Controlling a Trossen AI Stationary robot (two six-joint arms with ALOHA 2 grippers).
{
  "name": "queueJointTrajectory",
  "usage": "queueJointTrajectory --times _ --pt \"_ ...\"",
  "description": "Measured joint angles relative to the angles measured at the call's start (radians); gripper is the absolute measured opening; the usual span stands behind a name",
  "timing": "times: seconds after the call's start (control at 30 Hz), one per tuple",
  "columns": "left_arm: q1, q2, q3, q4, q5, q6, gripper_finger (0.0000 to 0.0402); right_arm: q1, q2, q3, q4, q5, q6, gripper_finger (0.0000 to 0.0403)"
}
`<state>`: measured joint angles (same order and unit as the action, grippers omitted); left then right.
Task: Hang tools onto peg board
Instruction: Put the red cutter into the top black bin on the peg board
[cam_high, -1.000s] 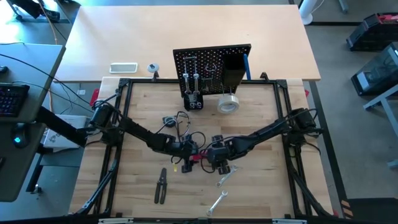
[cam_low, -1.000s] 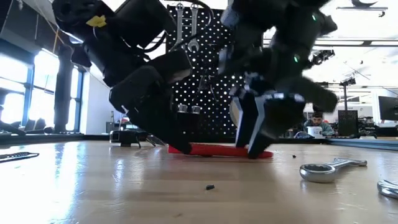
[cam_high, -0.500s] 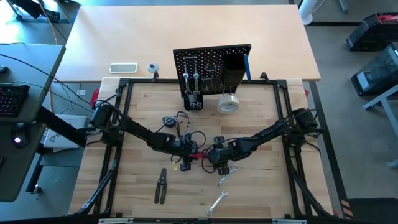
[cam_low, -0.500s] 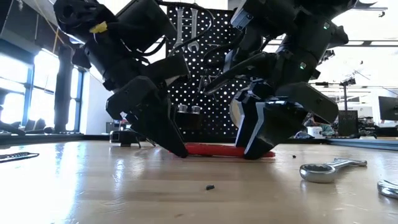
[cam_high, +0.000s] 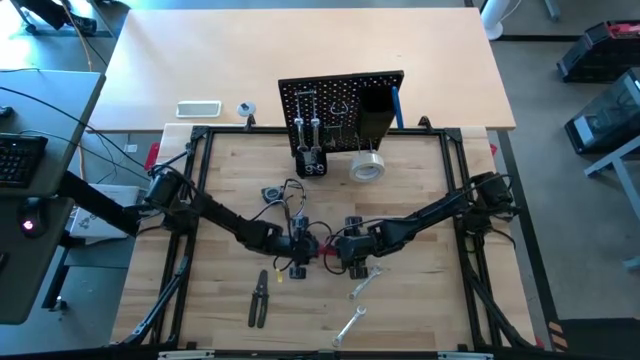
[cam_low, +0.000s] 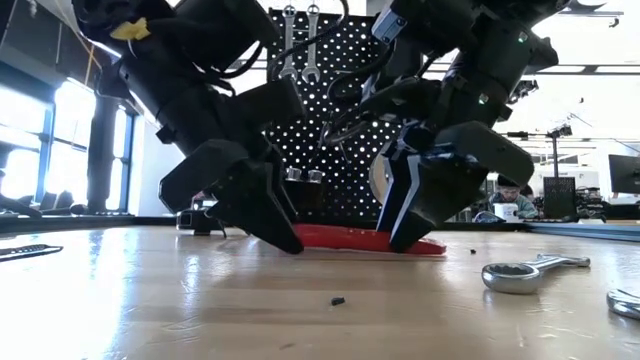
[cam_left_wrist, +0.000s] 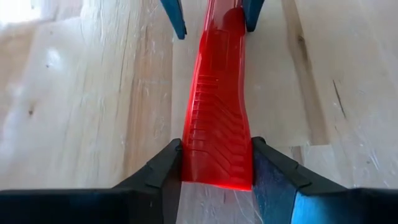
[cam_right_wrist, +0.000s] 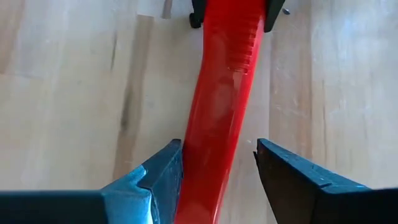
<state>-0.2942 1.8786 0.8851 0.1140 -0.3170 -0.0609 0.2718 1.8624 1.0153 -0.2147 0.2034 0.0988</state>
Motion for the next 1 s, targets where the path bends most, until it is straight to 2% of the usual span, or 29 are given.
queueJointTrajectory --times 0.53,0.77,1.0 --pt "-0.097 0.002 0.099 -0.08 -0.229 0.228 0.014 -0.038 -0.003 0.0 0.107 -0.125 0.077 0.0194" --pt "-0.102 0.001 0.142 -0.126 -0.228 0.295 0.014 -0.063 -0.003 0.0 0.171 -0.212 0.088 0.0188" --pt "-0.102 0.0 0.151 -0.125 -0.221 0.341 0.014 -0.086 -0.003 0.001 0.187 -0.295 0.114 0.0142"
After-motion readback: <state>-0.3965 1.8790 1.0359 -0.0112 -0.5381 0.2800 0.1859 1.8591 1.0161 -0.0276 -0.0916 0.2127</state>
